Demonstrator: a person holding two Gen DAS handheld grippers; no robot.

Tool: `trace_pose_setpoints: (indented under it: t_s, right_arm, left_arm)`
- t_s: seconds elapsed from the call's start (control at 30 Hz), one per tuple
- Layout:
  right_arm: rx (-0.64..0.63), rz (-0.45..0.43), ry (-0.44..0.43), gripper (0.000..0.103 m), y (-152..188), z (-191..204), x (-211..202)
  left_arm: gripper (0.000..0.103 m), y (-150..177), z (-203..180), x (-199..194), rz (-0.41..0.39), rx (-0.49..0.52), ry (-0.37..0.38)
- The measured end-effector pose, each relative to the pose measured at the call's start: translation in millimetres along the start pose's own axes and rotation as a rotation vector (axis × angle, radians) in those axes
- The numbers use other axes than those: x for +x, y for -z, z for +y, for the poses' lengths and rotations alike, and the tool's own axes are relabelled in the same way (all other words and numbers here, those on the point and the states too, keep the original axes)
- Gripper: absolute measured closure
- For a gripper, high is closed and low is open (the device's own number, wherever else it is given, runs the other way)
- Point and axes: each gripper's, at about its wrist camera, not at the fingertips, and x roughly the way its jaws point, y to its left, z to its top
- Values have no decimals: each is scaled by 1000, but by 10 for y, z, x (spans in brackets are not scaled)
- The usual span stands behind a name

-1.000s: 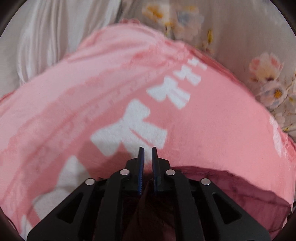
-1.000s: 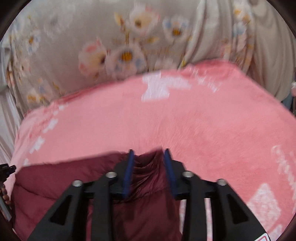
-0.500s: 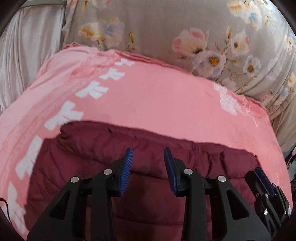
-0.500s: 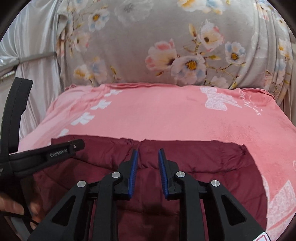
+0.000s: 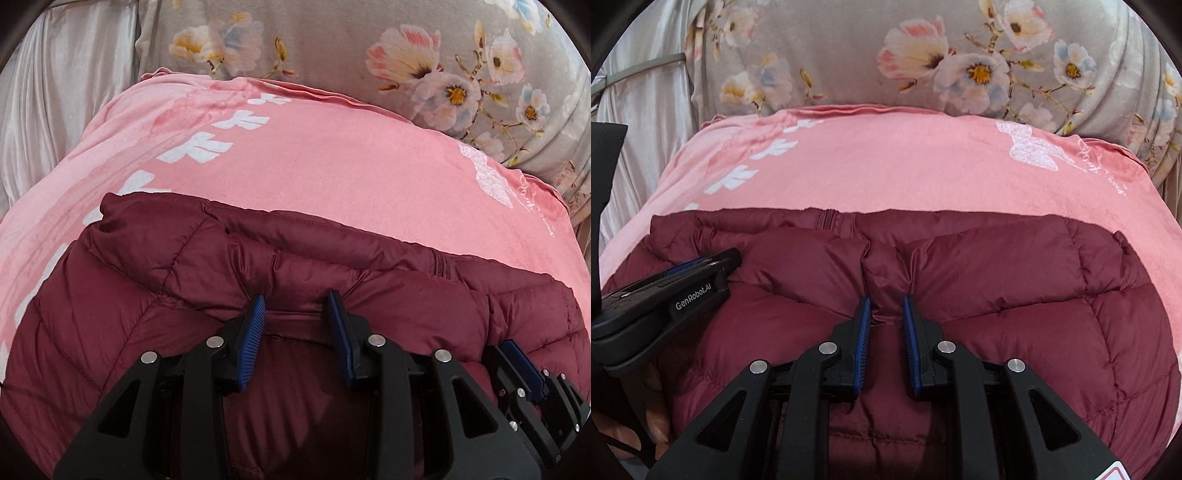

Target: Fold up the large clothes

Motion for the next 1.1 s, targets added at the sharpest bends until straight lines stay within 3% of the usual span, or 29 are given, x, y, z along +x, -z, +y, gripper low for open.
trace_pose_setpoints:
  t_s: [0.33,0.47,0.6,0.73,0.93,1.1]
  right_arm:
    - [-26,40,6,86,9,32,93]
    - [-7,-39,-35,85,24,11,-332]
    - [-68,-123,-101,85,221,261,-862]
    - [-109,-130,-141,85,428,489,-1063]
    - [-88,-67,-148,85,594,631,-962]
    - [-101,-25,-118,84,747,717,-818]
  left_arm:
    - [69,23,-10,91,14,5,-10]
    - [69,-21,64,-30,34,-2,-5]
    - [68,-2,267,-367,34,-18,-35]
    - [64,78,469,-629,46,-20,-51]
    - [50,246,877,-896,52,-72,-90]
    - [47,340,1385,-955,77,-172,-110]
